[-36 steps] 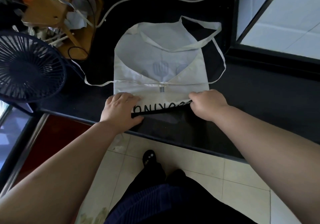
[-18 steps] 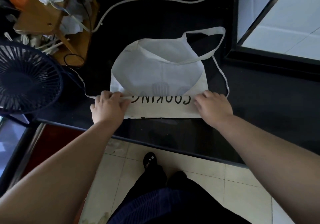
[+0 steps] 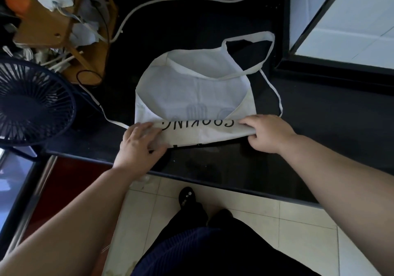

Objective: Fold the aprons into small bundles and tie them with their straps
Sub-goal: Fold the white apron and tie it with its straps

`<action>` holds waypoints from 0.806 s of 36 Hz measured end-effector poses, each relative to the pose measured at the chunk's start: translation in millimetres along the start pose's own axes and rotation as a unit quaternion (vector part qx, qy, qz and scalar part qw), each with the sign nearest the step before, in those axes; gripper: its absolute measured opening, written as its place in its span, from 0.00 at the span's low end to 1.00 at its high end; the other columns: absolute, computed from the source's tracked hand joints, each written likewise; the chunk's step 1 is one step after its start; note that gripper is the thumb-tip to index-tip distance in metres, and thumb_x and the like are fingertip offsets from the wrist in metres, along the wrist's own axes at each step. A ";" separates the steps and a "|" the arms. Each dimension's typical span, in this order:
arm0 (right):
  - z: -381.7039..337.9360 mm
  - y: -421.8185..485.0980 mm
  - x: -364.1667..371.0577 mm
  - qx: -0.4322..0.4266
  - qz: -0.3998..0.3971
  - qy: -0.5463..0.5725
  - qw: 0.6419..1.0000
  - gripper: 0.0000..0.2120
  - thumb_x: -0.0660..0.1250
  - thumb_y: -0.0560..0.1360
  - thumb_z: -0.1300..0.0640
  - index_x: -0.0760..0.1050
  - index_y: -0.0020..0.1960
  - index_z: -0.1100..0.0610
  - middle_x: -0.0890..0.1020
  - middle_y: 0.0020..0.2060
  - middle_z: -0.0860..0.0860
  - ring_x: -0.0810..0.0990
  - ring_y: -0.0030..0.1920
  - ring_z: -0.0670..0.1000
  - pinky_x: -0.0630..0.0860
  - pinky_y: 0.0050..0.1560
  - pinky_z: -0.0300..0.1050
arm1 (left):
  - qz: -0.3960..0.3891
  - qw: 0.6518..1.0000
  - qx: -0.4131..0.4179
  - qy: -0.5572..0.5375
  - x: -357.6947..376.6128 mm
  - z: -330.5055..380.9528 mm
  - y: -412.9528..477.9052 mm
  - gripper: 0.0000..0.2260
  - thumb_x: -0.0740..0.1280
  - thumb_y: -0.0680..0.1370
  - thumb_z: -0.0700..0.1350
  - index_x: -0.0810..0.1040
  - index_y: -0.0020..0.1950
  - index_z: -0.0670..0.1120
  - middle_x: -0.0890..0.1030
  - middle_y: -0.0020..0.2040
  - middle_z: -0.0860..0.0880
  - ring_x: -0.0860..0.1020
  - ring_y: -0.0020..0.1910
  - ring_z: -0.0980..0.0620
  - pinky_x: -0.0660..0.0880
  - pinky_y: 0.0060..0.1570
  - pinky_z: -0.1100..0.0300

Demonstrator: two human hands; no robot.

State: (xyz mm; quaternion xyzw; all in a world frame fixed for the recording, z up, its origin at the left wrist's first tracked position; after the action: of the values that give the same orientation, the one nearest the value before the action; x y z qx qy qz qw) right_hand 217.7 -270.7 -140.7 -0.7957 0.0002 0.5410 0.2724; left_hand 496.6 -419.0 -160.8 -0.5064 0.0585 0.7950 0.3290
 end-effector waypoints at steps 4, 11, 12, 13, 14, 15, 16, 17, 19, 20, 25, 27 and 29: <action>1.4 5.3 -15.1 0.055 -0.049 0.071 0.995 0.18 0.63 0.71 0.63 0.78 0.54 0.45 0.79 0.49 0.47 0.77 0.48 0.49 0.77 0.48 0.47 | -0.087 0.994 0.020 0.064 -19.5 -7.0 5.2 0.31 0.76 0.70 0.48 0.71 0.72 0.50 0.66 0.72 0.50 0.61 0.73 0.46 0.58 0.71 0.54; 17.2 7.7 -19.1 0.155 -0.006 0.260 0.953 0.07 0.66 0.72 0.59 0.74 0.37 0.59 0.75 0.34 0.53 0.74 0.38 0.52 0.69 0.38 0.45 | -0.108 0.974 -0.128 -0.154 -42.6 -8.2 26.9 0.05 0.69 0.76 0.52 0.81 0.50 0.54 0.82 0.46 0.50 0.78 0.47 0.51 0.72 0.45 0.59; 19.2 7.2 -16.2 0.177 0.005 0.288 0.941 0.07 0.66 0.72 0.58 0.73 0.37 0.59 0.75 0.35 0.53 0.74 0.38 0.53 0.70 0.39 0.46 | -0.108 0.964 -0.146 -0.192 -42.1 -9.1 28.7 0.06 0.69 0.76 0.52 0.81 0.50 0.53 0.81 0.46 0.50 0.78 0.46 0.52 0.71 0.43 0.61; 20.5 7.3 -13.1 0.197 0.014 0.307 0.931 0.06 0.67 0.72 0.58 0.73 0.38 0.58 0.75 0.36 0.53 0.75 0.39 0.53 0.71 0.40 0.46 | -0.095 0.958 -0.162 -0.216 -40.3 -9.4 30.7 0.07 0.68 0.77 0.52 0.79 0.52 0.51 0.81 0.46 0.50 0.77 0.45 0.54 0.70 0.41 0.61; 21.9 8.7 -9.3 0.216 0.023 0.314 0.924 0.06 0.67 0.73 0.57 0.73 0.39 0.57 0.76 0.37 0.53 0.75 0.39 0.52 0.71 0.39 0.45 | -0.075 0.954 -0.177 -0.229 -37.6 -9.4 33.8 0.08 0.67 0.78 0.51 0.78 0.54 0.50 0.80 0.48 0.50 0.77 0.44 0.55 0.70 0.41 0.61; 22.6 10.3 -6.0 0.229 0.031 0.308 0.923 0.06 0.66 0.74 0.56 0.72 0.40 0.57 0.75 0.37 0.53 0.74 0.39 0.52 0.69 0.36 0.44 | -0.056 0.952 -0.192 -0.230 -34.2 -10.0 36.2 0.08 0.66 0.79 0.51 0.77 0.55 0.49 0.80 0.49 0.49 0.76 0.42 0.55 0.71 0.42 0.59; 23.0 11.9 -3.1 0.239 0.040 0.296 0.924 0.07 0.65 0.75 0.55 0.72 0.40 0.57 0.74 0.37 0.52 0.73 0.39 0.52 0.67 0.33 0.43 | -0.040 0.953 -0.205 -0.218 -30.4 -11.0 38.3 0.08 0.66 0.79 0.50 0.78 0.54 0.48 0.81 0.49 0.46 0.76 0.42 0.52 0.72 0.43 0.57; 22.3 13.6 -1.0 0.247 0.050 0.284 0.925 0.07 0.64 0.76 0.55 0.72 0.42 0.58 0.74 0.36 0.52 0.73 0.39 0.52 0.65 0.32 0.43 | -0.033 0.958 -0.214 -0.188 -26.3 -12.1 40.4 0.09 0.66 0.79 0.51 0.78 0.51 0.46 0.81 0.49 0.44 0.77 0.42 0.49 0.72 0.43 0.56; 20.0 15.3 2.1 0.260 0.062 0.267 0.926 0.09 0.62 0.78 0.53 0.72 0.50 0.59 0.75 0.39 0.53 0.74 0.40 0.53 0.64 0.31 0.43 | -0.024 0.970 -0.216 -0.108 -19.8 -11.5 40.3 0.11 0.66 0.78 0.51 0.77 0.48 0.42 0.80 0.45 0.42 0.77 0.44 0.43 0.71 0.40 0.54; 18.9 15.3 4.2 0.270 0.065 0.255 0.926 0.11 0.61 0.78 0.53 0.71 0.54 0.59 0.76 0.41 0.53 0.74 0.40 0.53 0.66 0.32 0.44 | -0.016 0.975 -0.212 -0.068 -16.7 -9.1 40.0 0.12 0.66 0.78 0.51 0.76 0.48 0.42 0.79 0.44 0.42 0.76 0.45 0.41 0.70 0.38 0.55; 9.6 4.4 9.9 0.189 0.153 -0.002 0.970 0.19 0.62 0.78 0.50 0.68 0.66 0.54 0.73 0.60 0.57 0.72 0.59 0.60 0.66 0.59 0.55 | 0.085 0.976 -0.146 0.141 -6.7 9.5 28.0 0.20 0.67 0.77 0.49 0.69 0.68 0.48 0.69 0.66 0.43 0.66 0.65 0.40 0.63 0.60 0.45; 3.2 4.8 13.0 0.062 0.147 -0.048 0.986 0.22 0.58 0.77 0.42 0.70 0.67 0.52 0.71 0.65 0.55 0.68 0.65 0.59 0.59 0.65 0.54 | 0.069 0.980 -0.011 0.186 0.8 9.7 24.6 0.22 0.66 0.76 0.41 0.70 0.70 0.52 0.69 0.69 0.46 0.66 0.67 0.42 0.60 0.64 0.45; -0.8 5.8 18.6 -0.008 0.053 -0.060 0.997 0.34 0.57 0.73 0.32 0.61 0.74 0.49 0.62 0.72 0.52 0.60 0.72 0.57 0.51 0.71 0.55 | -0.018 0.983 0.061 0.170 8.5 8.1 21.6 0.29 0.63 0.75 0.35 0.66 0.74 0.54 0.63 0.75 0.49 0.59 0.74 0.46 0.54 0.71 0.46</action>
State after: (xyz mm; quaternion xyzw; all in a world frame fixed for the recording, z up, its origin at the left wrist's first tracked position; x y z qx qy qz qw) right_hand 224.3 -270.5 -159.0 -0.7632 0.0213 0.6011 0.2362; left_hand 475.5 -428.4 -169.2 -0.6140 0.1525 0.6862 0.3590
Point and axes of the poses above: each hand's wrist, its own y-axis towards the middle knuckle, its own x-axis out of the palm, z = x × y, the point moved 1 cm from there along y, towards the middle knuckle
